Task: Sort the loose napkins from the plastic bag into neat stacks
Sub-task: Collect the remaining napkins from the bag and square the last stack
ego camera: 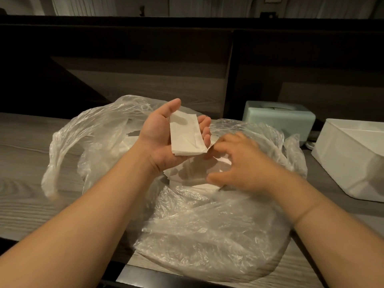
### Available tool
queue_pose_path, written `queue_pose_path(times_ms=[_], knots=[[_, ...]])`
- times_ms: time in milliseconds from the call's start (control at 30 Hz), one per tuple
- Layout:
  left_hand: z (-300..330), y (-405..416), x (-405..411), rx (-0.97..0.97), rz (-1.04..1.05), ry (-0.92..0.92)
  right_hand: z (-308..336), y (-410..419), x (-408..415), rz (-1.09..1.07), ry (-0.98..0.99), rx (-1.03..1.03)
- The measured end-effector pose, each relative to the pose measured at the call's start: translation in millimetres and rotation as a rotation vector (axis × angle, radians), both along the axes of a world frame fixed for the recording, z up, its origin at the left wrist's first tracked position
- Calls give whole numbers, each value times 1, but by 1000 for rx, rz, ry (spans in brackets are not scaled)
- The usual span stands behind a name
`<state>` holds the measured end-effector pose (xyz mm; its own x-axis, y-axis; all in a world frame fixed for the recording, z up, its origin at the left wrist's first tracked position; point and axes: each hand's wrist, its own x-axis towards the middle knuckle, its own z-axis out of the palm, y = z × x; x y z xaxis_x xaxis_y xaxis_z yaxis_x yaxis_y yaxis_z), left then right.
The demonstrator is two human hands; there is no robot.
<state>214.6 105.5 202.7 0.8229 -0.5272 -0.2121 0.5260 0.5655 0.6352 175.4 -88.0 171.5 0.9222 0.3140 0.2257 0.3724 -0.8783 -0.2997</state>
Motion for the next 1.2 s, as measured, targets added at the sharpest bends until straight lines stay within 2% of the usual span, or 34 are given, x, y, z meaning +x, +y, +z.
queue_pose_path(times_ms=[233,600,967,1200], knots=[[1,0,0,-19,-5,-8,1,2,-1,25,-58,-105],[1,-2,-2,9,39,-7,-4,5,-1,39,-127,-98],[2,-1,-2,45,60,-17,-7,6,3,49,-103,-61],[2,-1,-2,53,66,-19,-7,8,0,19,-217,-17]])
